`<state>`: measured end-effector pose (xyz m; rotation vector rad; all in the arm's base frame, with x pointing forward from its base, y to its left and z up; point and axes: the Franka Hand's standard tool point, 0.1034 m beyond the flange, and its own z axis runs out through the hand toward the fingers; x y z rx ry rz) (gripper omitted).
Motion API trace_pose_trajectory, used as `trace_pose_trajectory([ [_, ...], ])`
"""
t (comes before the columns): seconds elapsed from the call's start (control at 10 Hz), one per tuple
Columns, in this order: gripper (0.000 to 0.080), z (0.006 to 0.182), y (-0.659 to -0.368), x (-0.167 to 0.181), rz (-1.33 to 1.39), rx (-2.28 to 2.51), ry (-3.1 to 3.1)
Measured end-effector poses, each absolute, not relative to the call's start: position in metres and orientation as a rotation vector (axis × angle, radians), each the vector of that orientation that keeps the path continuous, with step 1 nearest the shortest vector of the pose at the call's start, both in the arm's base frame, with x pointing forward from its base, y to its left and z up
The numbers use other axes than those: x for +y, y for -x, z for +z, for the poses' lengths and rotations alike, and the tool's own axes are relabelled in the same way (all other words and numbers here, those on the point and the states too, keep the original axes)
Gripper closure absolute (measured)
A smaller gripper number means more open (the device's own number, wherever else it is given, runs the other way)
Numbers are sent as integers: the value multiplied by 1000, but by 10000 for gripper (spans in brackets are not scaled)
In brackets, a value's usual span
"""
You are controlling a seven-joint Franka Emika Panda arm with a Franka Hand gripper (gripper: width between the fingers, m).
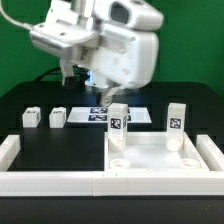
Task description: Assemble square table
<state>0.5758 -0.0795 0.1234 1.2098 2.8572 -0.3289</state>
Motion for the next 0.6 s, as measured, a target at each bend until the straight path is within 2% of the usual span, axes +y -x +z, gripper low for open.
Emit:
trace_pose_trajectory([
  [0.2,151,113,-549,-106,-348,2759,-1430],
  [0.6,151,114,-549,-108,-331,2496,-1817],
])
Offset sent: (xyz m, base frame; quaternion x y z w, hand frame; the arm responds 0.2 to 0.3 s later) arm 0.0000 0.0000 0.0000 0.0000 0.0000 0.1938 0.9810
